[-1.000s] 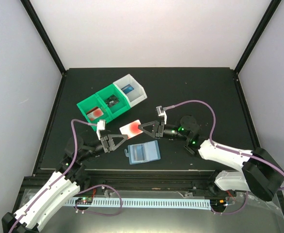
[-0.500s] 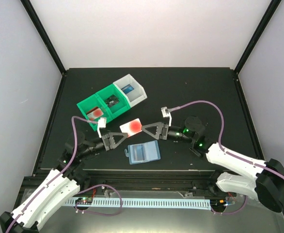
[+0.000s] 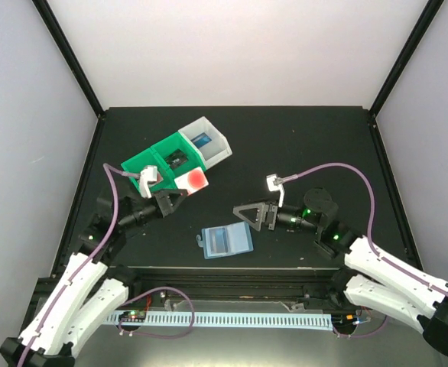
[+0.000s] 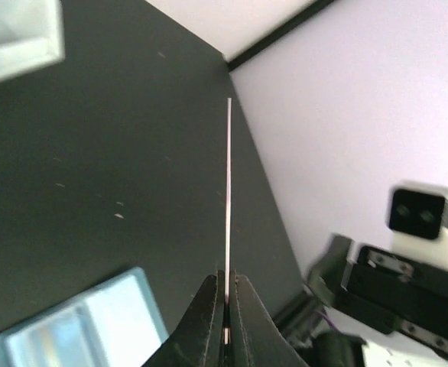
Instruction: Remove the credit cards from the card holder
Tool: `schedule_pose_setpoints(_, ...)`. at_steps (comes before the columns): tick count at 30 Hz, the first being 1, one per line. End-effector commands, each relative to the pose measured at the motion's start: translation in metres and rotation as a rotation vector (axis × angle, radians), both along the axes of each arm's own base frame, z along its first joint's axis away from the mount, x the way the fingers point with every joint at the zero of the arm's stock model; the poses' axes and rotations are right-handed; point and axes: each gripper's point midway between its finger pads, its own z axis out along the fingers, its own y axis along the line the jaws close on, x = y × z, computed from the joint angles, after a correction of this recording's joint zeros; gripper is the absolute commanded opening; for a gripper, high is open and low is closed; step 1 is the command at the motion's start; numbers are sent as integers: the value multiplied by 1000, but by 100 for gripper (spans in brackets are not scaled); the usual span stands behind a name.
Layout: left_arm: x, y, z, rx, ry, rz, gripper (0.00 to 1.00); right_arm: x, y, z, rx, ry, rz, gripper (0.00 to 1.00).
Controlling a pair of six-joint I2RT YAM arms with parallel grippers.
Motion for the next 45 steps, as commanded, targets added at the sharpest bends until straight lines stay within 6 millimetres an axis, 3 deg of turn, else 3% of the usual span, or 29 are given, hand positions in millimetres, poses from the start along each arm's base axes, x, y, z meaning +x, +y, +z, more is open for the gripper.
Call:
schedule_pose_setpoints(1,16,30,-11,98,44,98,1,-1,-8,-15,-62,-13,-24,100)
schedule_pose_setpoints(11,55,89,-43,238,213,250,2,-8,-16,-17,-73,-32,-27,100)
schedule_pose_setpoints(15,76,110,-47,289,251,319,1,-8,-16,-15,-69,-37,-27,100)
schedule_pose_setpoints(18,89,123,-50,300,278,358,2,-7,-16,-14,-67,-38,-29,100)
schedule_pose_setpoints(25,120,150,-76,317,382,398,2,-6,-17,-11,-79,-50,-37,100)
schedule_pose_setpoints(38,160,172,-130,342,548,411,2,-3,-18,-10,-95,-61,-53,100)
schedule_pose_setpoints(45,174,182,-140,380,582,435,3,-1,-19,-11,-101,-62,-70,100)
